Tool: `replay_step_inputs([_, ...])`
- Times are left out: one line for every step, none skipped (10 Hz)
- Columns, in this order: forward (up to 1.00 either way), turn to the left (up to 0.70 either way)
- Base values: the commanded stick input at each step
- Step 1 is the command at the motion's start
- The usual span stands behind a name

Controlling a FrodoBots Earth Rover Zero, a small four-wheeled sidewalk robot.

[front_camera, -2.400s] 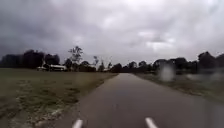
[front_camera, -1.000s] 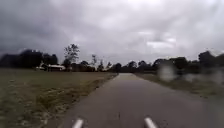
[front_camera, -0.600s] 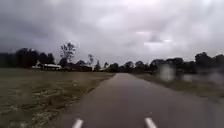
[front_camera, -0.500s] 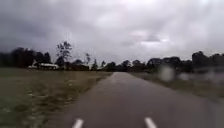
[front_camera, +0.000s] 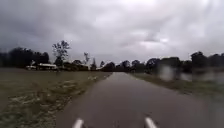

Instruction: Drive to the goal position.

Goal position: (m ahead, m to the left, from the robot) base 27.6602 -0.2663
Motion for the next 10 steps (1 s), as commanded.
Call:
replay_step_inputs([0.84,0.03])
replay_step_inputs([0.84,0.03])
replay_step_inputs([0.84,0.03])
replay_step_inputs([0.84,0.03])
replay_step_inputs([0.84,0.03])
replay_step_inputs([0.84,0.03])
replay_step_inputs([0.84,0.03])
replay_step_inputs([0.84,0.03])
replay_step_inputs([0.84,0.03])
replay_step_inputs([0.84,0.03])
